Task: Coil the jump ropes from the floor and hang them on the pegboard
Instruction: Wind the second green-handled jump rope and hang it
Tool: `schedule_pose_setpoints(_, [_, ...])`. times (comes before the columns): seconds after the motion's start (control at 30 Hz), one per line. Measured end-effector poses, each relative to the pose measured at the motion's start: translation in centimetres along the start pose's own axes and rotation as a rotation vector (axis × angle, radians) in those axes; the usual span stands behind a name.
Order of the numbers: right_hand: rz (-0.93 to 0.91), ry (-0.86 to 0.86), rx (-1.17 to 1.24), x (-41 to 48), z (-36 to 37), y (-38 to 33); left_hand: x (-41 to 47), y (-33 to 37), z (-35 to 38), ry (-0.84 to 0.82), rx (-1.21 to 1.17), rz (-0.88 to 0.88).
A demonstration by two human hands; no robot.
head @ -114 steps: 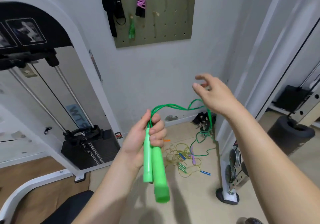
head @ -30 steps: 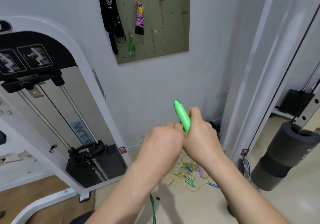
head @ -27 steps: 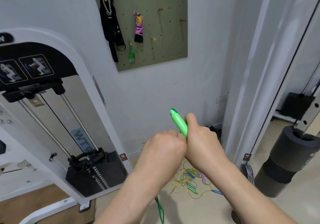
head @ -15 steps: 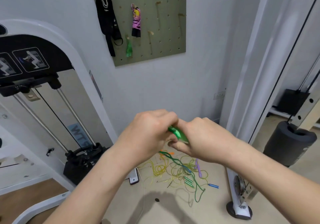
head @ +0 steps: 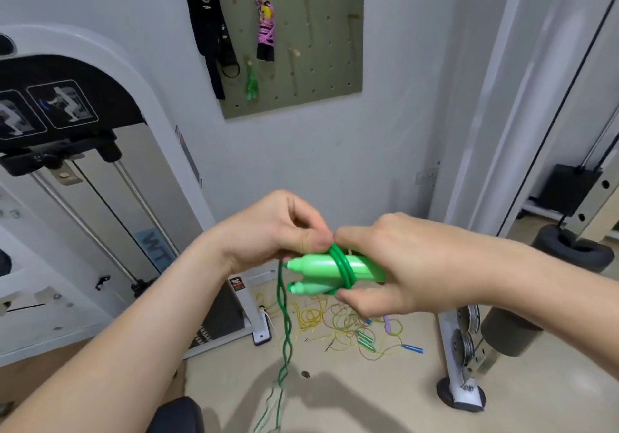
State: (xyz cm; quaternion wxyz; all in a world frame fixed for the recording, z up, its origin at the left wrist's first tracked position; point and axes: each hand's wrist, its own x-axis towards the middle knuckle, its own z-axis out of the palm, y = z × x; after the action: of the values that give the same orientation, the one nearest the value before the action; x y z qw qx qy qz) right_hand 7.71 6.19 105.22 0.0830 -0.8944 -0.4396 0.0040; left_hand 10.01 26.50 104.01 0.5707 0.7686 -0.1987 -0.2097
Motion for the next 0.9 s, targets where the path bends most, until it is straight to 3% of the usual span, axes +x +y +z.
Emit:
schedule_pose_setpoints(0.23, [-0.018,0.299,0.147,0.7,-0.3,-0.2,0.7,-1.0,0.2,0.168,-0.442,0.166])
schedule_pose_setpoints(0.4, [-0.065,0.398,0.282,1.4,-0.1,-0.7,0.4,-2.0,0.5,0.329,-0.477,0.056])
schedule_pose_setpoints(0.6, [0.011,0.505,0.560,2.0,1.5,-0.9,-0.8,-2.9,2.4,0.487,-0.531,0.236])
schedule_pose_setpoints(0.7, [0.088,0.567,0.729,2.6,2.4,-0.4,-1.5,-2.9,3.2,0.648,-0.283,0.278])
schedule_pose_setpoints(0.8, [0.179,0.633,0.795,3.1,2.7,0.3,-2.2,-3.0,4.1,0.818,0.269,0.309])
schedule_pose_setpoints(0.9, [0.240,0.578,0.548,3.3,2.9,0.6,-2.9,-3.4,4.0,0.845,0.970,0.352])
